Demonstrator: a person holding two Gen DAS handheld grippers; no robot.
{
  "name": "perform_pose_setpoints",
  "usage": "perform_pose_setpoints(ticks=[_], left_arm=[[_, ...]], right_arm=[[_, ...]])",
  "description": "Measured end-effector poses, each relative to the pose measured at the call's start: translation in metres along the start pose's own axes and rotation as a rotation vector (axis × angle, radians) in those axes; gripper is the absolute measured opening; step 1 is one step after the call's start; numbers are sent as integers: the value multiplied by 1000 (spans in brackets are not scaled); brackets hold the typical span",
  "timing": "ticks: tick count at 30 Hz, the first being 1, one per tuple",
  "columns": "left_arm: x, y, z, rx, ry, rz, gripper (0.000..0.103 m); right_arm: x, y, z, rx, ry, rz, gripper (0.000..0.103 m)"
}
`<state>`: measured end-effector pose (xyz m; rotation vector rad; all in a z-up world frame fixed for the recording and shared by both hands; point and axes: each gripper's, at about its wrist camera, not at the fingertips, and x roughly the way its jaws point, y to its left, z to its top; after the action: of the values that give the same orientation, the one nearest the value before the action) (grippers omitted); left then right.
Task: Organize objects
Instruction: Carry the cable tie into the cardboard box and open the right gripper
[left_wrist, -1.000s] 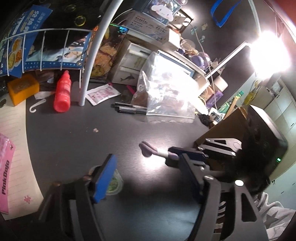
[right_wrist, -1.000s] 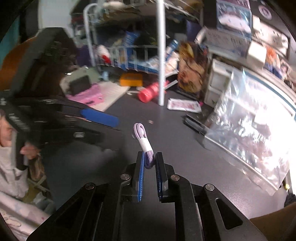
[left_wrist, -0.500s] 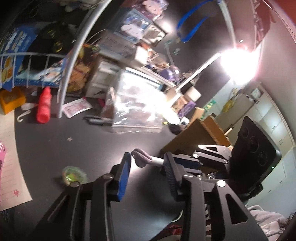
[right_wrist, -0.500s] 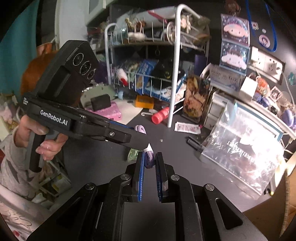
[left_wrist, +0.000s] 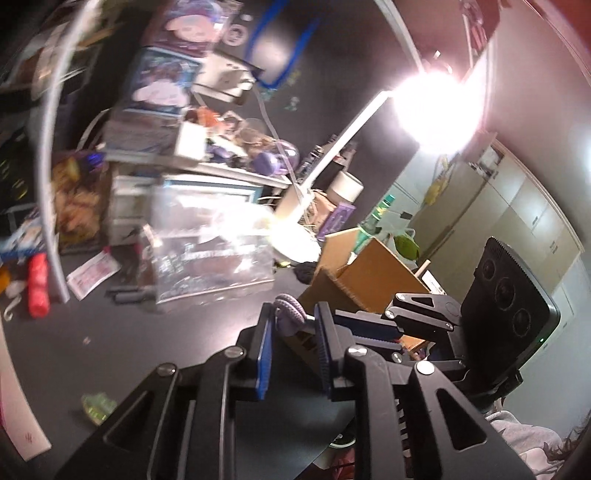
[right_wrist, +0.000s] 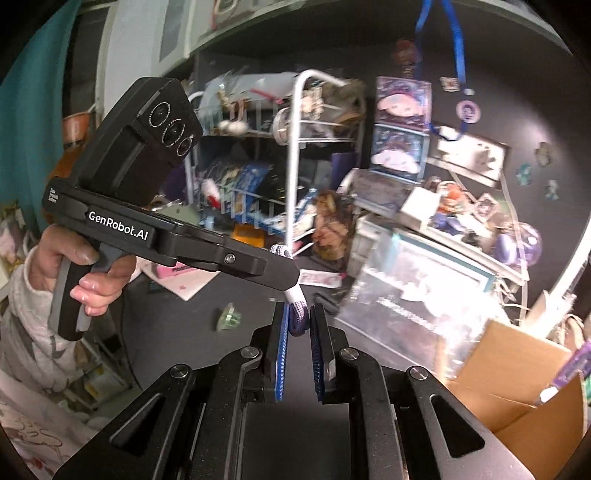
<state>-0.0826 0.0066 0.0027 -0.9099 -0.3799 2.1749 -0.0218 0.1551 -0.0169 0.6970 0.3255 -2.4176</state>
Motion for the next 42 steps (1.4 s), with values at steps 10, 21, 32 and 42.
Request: perform_pose_setpoints(ticks=[10, 21, 32, 42], left_arm=[[61, -45, 28, 77, 76, -77, 19], [132, -93, 49, 177, 201, -123, 19], [165, -119, 55, 257, 286, -87, 22], [160, -125, 48, 334, 280, -8, 63]], right_arm=[[-40, -47, -15, 76, 18, -122, 7], [-76, -95, -40, 165, 58, -253, 7], [-85, -111, -55, 177, 134, -336, 8], [-91, -116, -62, 203, 123, -377, 39]])
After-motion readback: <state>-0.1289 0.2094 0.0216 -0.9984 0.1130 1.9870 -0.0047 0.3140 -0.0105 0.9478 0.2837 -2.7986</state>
